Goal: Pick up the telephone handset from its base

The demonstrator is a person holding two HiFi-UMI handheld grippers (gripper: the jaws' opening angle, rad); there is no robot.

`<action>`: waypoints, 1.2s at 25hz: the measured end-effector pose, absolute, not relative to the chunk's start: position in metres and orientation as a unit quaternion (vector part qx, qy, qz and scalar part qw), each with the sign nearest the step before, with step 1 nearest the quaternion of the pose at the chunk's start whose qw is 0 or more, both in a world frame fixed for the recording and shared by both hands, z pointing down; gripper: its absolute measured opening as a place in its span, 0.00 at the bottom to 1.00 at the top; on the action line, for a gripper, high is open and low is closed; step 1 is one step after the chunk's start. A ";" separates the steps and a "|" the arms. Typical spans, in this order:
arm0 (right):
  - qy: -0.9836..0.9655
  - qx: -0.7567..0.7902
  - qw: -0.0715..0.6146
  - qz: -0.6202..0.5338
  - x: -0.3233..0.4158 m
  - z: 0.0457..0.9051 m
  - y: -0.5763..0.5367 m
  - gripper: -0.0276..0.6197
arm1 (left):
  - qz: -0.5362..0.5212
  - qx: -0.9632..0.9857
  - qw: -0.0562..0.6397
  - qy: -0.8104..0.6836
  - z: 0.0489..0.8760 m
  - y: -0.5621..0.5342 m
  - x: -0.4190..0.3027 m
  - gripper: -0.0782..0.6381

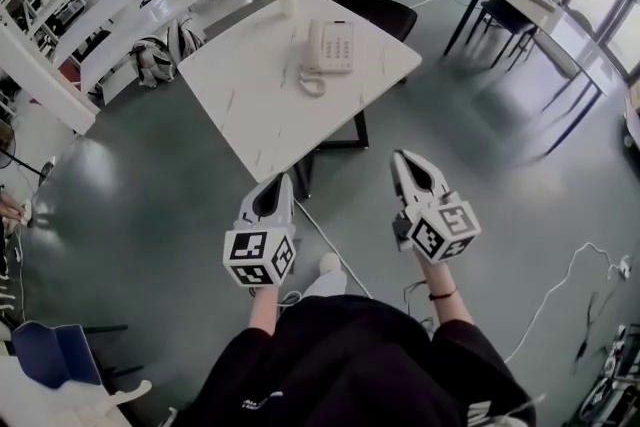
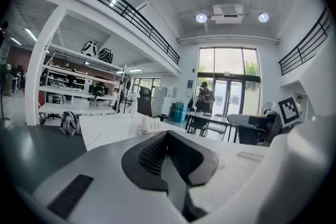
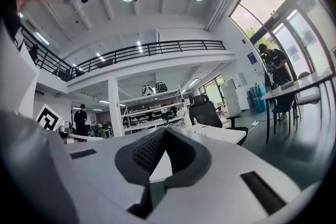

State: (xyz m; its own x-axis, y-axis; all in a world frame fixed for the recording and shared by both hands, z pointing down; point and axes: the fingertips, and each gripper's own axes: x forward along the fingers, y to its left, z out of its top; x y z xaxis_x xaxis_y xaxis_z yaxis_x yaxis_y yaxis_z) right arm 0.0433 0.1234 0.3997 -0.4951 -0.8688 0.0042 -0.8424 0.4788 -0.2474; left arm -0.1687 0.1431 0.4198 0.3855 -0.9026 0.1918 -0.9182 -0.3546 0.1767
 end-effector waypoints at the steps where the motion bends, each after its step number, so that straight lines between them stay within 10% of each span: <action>1: 0.858 -0.498 0.060 -0.108 0.040 0.401 0.116 0.03 | 0.030 0.824 0.129 -0.552 0.421 0.135 -0.171 0.11; 30: 0.854 -0.502 0.068 -0.116 0.028 0.410 -0.044 0.03 | 0.024 0.840 0.129 -0.527 0.430 -0.028 -0.170 0.11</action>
State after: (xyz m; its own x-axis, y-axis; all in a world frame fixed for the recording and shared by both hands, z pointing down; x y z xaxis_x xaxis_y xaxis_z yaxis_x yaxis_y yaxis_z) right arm 0.0277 -0.0437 0.4098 -0.4860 -0.8740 0.0003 -0.8426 0.4685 -0.2656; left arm -0.1699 -0.0283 0.4295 0.4429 -0.8791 0.1761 -0.8914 -0.4108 0.1913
